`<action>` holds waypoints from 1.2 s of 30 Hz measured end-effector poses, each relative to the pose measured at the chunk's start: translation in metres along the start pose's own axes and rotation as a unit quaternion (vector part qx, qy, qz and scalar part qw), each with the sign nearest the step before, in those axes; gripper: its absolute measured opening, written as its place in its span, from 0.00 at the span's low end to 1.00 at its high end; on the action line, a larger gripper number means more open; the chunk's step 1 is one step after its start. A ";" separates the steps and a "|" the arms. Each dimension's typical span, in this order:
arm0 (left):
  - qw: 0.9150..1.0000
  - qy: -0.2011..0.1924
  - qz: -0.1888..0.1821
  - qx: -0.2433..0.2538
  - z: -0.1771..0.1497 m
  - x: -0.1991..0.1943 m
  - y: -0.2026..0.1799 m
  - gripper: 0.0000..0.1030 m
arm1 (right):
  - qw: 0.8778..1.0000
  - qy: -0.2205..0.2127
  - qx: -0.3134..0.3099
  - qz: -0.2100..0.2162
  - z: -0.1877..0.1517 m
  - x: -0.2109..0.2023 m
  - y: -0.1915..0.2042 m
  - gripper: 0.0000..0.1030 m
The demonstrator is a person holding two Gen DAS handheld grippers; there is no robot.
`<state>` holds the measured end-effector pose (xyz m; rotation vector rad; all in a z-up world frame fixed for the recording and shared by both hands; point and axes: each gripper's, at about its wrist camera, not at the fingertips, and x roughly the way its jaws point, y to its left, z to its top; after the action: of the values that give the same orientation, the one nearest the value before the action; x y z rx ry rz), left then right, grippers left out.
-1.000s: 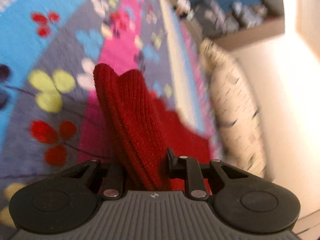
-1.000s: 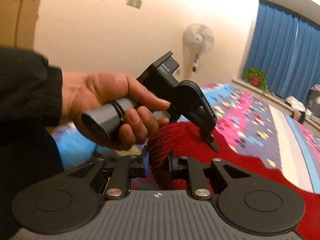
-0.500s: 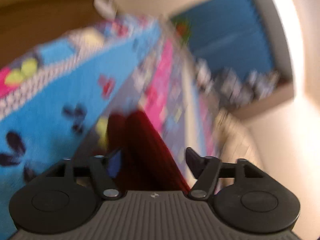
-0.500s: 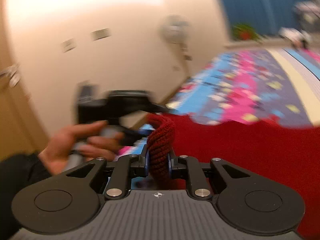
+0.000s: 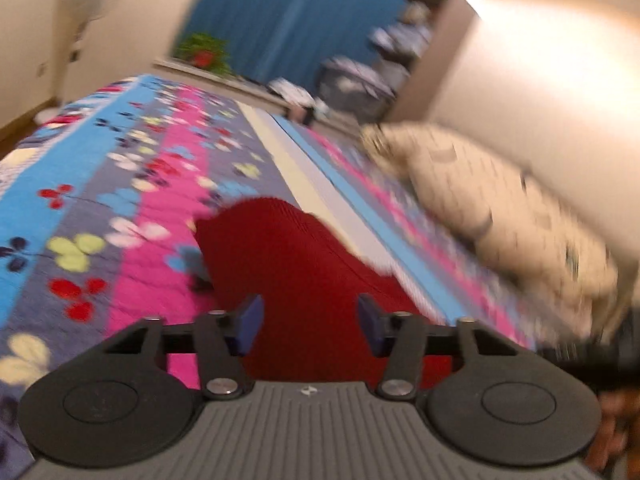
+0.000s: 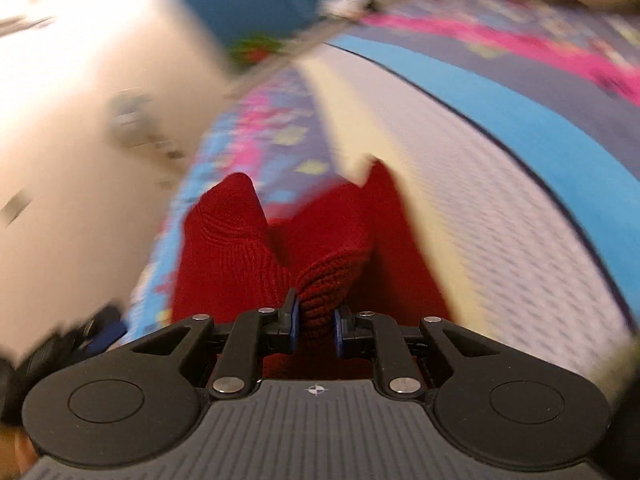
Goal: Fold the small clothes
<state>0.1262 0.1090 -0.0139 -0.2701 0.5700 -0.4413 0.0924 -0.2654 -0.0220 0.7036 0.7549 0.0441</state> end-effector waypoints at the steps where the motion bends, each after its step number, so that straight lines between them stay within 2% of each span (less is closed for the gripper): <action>1: 1.000 0.010 0.003 0.019 -0.010 0.006 -0.009 0.34 | 1.000 0.003 0.017 -0.006 -0.002 0.001 -0.009 0.16; 5: 0.993 0.026 0.025 0.110 -0.035 0.021 -0.033 0.31 | 1.000 0.000 0.007 0.004 -0.007 -0.001 -0.013 0.16; 7: 0.990 0.035 0.040 0.134 -0.042 0.025 -0.035 0.31 | 1.000 0.011 0.005 0.021 -0.007 0.003 -0.014 0.18; 11: 0.989 0.048 0.052 0.132 -0.046 0.031 -0.032 0.31 | 0.999 0.026 0.012 0.040 0.000 0.009 -0.019 0.27; 12: 0.989 0.050 0.056 0.129 -0.043 0.030 -0.031 0.31 | 0.999 0.029 0.011 0.040 0.002 0.010 -0.019 0.32; 13: 0.989 0.052 0.061 0.125 -0.042 0.030 -0.030 0.31 | 0.999 0.033 0.012 0.039 0.006 0.013 -0.018 0.41; 14: 0.989 0.053 0.065 0.121 -0.042 0.030 -0.030 0.31 | 0.998 0.035 0.015 0.040 0.008 0.015 -0.019 0.45; 19: 0.989 0.057 0.081 0.105 -0.034 0.023 -0.035 0.31 | 0.997 0.053 0.020 0.050 0.013 0.021 -0.015 0.50; 23: 0.990 0.056 0.088 0.098 -0.034 0.022 -0.036 0.31 | 0.997 0.065 -0.010 0.048 0.013 0.027 -0.006 0.49; 24: 0.990 0.056 0.089 0.097 -0.034 0.021 -0.036 0.31 | 0.996 0.064 -0.026 0.048 0.013 0.027 -0.002 0.42; 25: 0.990 0.055 0.090 0.095 -0.034 0.021 -0.036 0.31 | 0.996 0.059 -0.045 0.048 0.013 0.025 0.001 0.26; 27: 0.991 0.052 0.092 0.087 -0.033 0.020 -0.035 0.31 | 0.994 0.024 -0.092 0.049 0.013 0.014 0.014 0.21; 29: 0.992 0.053 0.090 0.074 -0.028 0.018 -0.034 0.31 | 0.989 -0.023 -0.109 0.099 0.015 -0.012 0.026 0.20; 31: 0.995 0.049 0.076 0.048 -0.018 0.010 -0.034 0.31 | 0.978 -0.070 -0.120 0.156 0.016 -0.044 0.033 0.19; 32: 0.996 0.042 0.070 0.036 -0.012 0.005 -0.036 0.31 | 0.978 -0.079 -0.126 0.145 0.015 -0.050 0.034 0.19; 33: 0.997 0.038 0.066 0.031 -0.007 0.001 -0.039 0.31 | 0.984 -0.072 -0.121 0.108 0.015 -0.047 0.030 0.19; 34: 0.997 0.039 0.066 0.030 -0.001 -0.002 -0.044 0.31 | 0.991 -0.042 -0.110 0.060 0.015 -0.034 0.022 0.19; 36: 0.995 0.055 0.071 0.036 0.006 -0.001 -0.056 0.31 | 0.996 0.053 -0.070 -0.016 0.012 0.000 -0.003 0.20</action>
<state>0.1109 0.0613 0.0118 -0.1365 0.6749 -0.3387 0.0995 -0.2740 -0.0176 0.5598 0.8559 0.1049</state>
